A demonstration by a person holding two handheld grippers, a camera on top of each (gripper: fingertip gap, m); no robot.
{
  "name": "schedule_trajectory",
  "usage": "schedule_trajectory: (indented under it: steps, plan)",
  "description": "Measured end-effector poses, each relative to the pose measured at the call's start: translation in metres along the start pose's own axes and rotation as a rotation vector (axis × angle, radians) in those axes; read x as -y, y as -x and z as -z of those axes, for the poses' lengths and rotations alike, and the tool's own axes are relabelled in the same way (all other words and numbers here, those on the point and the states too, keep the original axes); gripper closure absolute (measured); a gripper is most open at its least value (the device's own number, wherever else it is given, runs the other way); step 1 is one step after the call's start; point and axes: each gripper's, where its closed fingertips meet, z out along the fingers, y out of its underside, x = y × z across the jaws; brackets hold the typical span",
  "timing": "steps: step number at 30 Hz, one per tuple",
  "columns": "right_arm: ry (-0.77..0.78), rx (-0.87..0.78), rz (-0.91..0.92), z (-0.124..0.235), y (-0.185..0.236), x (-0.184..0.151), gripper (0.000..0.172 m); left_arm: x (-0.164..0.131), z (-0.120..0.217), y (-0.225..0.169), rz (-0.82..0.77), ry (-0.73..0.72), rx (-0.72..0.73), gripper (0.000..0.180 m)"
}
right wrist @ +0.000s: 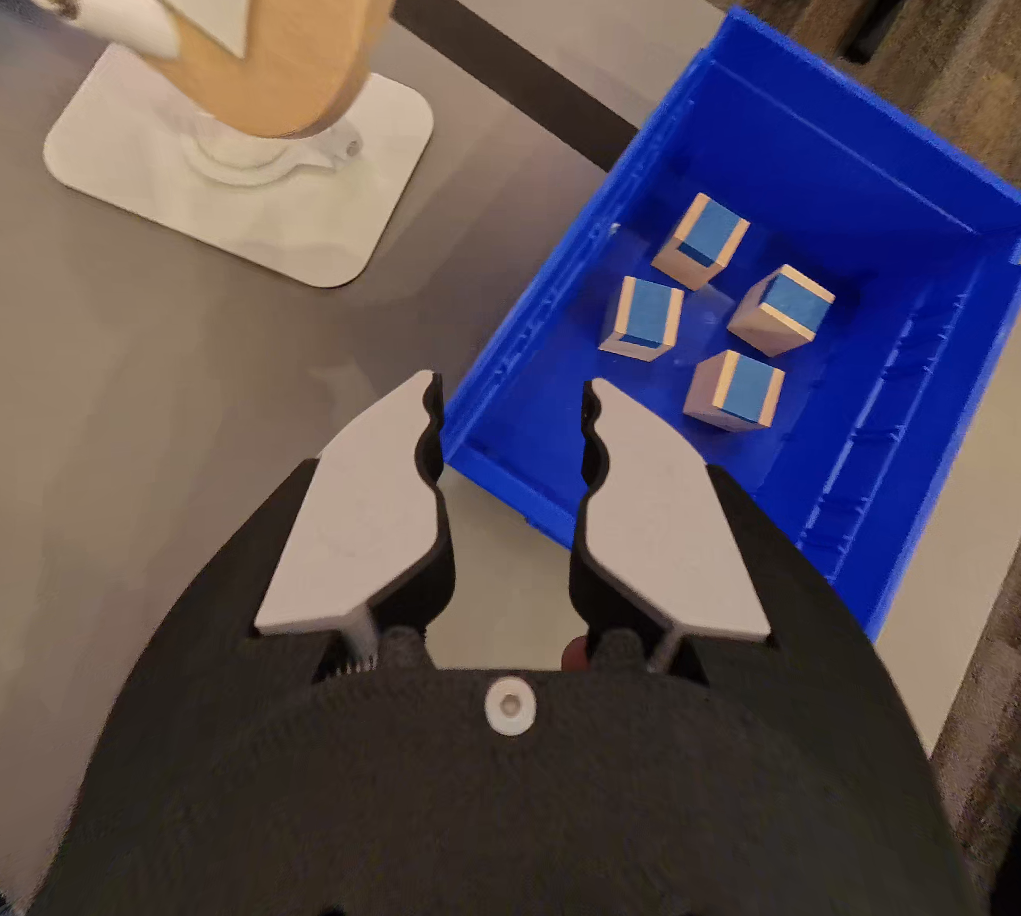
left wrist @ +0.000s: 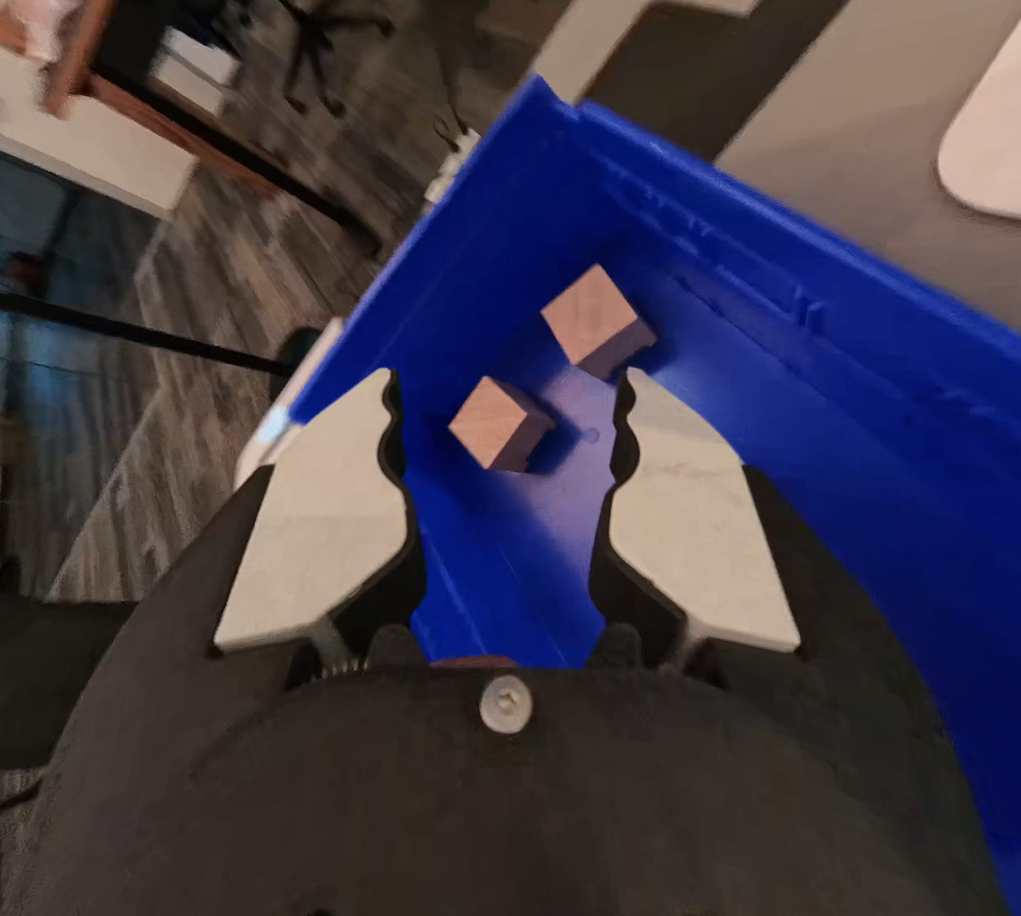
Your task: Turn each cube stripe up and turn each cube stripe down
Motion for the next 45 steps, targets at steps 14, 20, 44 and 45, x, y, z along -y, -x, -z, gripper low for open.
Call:
schedule_trajectory:
  steps: [14,20,44,45]
  plan:
    - [-0.014,0.097,0.044,0.002,0.038,-0.004,0.126,-0.021,-0.098,-0.054,-0.336,0.222,-0.464,0.114]
    - [-0.035,0.125,0.067,0.001,0.052,0.002,0.126,-0.021,-0.096,-0.049,-0.230,0.164,-0.410,0.126]
    - [-0.448,1.553,-0.210,0.062,0.354,0.166,0.102,0.163,0.293,-0.172,-0.010,-1.070,-0.174,0.130]
    - [-0.444,1.621,-0.223,0.067,0.364,0.167,0.101,0.166,0.297,-0.182,-0.034,-1.069,-0.167,0.130]
